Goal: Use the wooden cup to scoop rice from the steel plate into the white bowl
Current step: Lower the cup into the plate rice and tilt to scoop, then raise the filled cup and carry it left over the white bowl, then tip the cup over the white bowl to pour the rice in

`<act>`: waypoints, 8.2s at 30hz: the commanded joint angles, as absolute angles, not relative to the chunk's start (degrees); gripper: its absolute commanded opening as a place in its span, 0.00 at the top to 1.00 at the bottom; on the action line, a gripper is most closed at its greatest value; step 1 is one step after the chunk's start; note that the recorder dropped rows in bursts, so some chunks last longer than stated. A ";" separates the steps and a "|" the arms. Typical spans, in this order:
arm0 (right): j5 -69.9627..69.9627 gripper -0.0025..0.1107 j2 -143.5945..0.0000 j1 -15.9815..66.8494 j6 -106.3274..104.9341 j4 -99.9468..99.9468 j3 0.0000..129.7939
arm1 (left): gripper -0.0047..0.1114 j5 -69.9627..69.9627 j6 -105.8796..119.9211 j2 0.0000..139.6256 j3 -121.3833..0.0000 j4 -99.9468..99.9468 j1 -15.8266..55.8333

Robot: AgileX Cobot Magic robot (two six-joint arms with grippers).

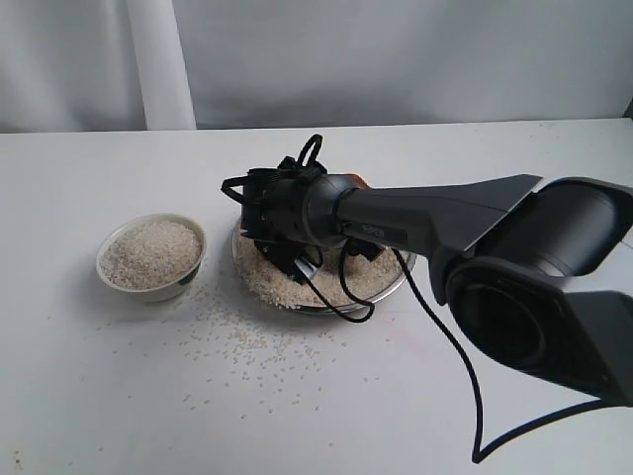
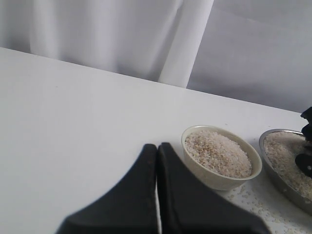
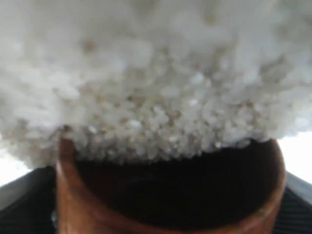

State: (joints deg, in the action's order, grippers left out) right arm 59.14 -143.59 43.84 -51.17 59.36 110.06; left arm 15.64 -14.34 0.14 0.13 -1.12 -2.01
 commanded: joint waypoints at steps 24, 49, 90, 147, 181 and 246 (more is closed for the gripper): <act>57.42 0.98 -140.41 40.42 -49.07 30.54 109.77 | 0.96 15.29 -14.56 0.00 0.00 -1.02 -1.74; 49.22 0.98 -140.42 39.44 -50.94 11.62 109.77 | 0.96 15.29 -14.56 0.00 0.00 -1.02 -1.74; 49.70 0.98 -137.23 31.85 -55.65 -14.93 109.77 | 0.96 15.29 -14.56 0.00 0.00 -1.02 -1.74; 27.49 0.98 -127.60 42.87 -56.17 -12.05 109.77 | 0.96 15.29 -14.56 0.00 0.00 -1.02 -1.74; 32.79 0.98 -133.77 52.77 -34.26 45.22 110.06 | 0.96 15.29 -14.56 0.00 0.00 -1.02 -1.74; 45.95 0.98 -137.55 58.06 -44.53 71.77 115.46 | 0.96 15.29 -14.56 0.00 0.00 -1.02 -1.74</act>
State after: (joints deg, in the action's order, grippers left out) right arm 43.72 -138.32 57.96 -43.55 71.93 114.99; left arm 15.64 -14.34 0.14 0.13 -1.12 -2.01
